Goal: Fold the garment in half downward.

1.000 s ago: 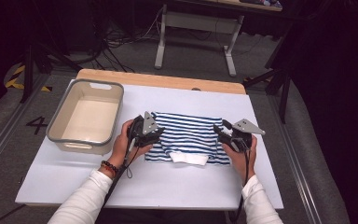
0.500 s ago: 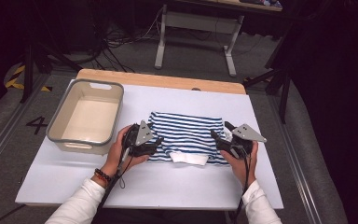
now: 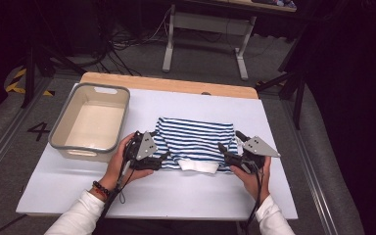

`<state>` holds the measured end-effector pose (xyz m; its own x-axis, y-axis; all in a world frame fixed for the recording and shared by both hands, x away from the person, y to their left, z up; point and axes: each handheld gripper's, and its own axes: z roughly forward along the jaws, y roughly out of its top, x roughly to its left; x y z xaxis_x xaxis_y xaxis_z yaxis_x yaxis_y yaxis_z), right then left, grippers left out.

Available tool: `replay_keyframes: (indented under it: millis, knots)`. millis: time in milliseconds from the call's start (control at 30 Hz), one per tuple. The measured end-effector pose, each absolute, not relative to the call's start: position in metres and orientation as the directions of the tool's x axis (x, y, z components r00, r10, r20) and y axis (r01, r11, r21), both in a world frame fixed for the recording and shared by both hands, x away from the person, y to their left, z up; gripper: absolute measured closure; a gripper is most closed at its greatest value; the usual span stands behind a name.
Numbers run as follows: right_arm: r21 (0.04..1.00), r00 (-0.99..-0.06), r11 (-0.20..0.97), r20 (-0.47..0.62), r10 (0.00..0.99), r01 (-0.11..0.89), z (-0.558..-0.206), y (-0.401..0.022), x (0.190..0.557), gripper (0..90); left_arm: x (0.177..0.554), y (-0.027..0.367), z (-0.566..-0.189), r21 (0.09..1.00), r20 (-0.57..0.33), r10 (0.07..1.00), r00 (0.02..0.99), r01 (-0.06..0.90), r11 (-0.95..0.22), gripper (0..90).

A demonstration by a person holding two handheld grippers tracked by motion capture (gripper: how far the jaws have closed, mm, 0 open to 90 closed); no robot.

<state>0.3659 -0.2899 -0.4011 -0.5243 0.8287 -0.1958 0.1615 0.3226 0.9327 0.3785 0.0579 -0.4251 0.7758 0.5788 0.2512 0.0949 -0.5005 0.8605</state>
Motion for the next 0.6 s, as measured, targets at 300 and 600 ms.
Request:
replay_keyframes:
  millis: [300, 600]
  knots:
    - [0.933, -0.529, 0.322, -0.196, 0.826, 0.158, -0.402, -0.287, 0.358, 19.8, 0.368, 0.062, -0.424, 0.863, 0.253, 0.56, 0.789, 0.076, -0.499, 18.9]
    - [0.929, -0.552, 0.34, -0.208, 0.808, 0.148, -0.403, -0.282, 0.349, 18.9, 0.36, 0.071, -0.423, 0.863, 0.258, 0.541, 0.801, 0.061, -0.501, 16.4]
